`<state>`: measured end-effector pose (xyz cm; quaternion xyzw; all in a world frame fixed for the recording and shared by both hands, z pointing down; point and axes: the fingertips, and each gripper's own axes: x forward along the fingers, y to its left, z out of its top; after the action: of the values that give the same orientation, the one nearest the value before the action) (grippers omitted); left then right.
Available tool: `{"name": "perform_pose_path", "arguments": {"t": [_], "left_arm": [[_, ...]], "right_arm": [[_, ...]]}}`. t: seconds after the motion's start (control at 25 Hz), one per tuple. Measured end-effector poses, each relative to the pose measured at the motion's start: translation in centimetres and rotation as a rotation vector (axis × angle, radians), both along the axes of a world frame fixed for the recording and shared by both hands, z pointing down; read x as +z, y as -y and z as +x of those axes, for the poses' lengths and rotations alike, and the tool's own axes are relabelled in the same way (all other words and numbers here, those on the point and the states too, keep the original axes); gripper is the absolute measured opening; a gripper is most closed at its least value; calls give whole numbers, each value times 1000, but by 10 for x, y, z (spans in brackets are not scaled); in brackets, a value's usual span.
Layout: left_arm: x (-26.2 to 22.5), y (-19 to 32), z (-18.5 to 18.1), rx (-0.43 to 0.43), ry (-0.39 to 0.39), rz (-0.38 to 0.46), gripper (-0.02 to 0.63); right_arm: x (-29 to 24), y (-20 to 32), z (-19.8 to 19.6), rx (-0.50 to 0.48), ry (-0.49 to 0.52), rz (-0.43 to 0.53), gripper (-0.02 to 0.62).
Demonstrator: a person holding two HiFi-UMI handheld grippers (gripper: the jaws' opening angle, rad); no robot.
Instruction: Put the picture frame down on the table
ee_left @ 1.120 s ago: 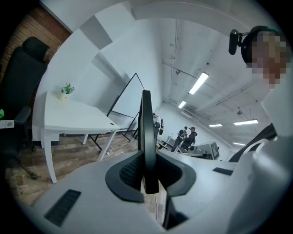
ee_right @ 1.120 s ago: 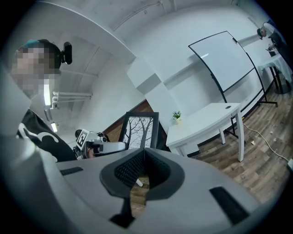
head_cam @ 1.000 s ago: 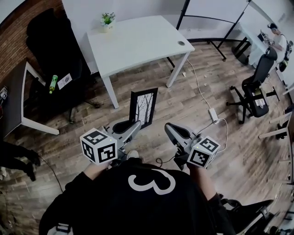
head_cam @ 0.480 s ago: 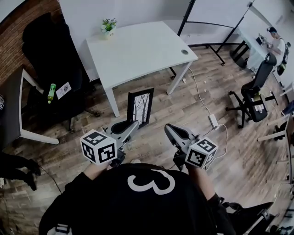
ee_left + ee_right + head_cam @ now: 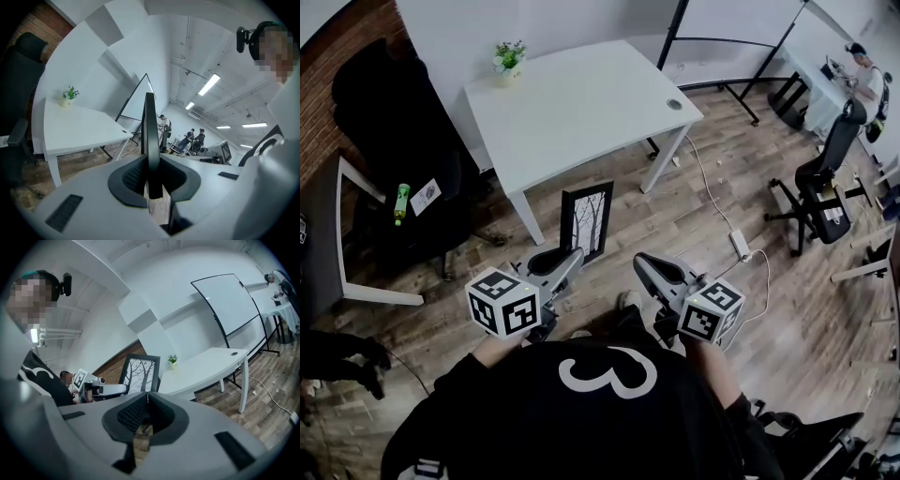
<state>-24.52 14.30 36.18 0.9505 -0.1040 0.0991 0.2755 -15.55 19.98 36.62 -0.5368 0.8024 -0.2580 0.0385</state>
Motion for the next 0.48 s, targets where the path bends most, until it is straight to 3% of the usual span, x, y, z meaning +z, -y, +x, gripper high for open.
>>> {"name": "perform_pose_path", "arguments": {"t": [0.48], "left_arm": [[11, 49, 77, -55, 54, -11, 61]], "right_arm": [[18, 62, 77, -81, 48, -5, 23]]}}
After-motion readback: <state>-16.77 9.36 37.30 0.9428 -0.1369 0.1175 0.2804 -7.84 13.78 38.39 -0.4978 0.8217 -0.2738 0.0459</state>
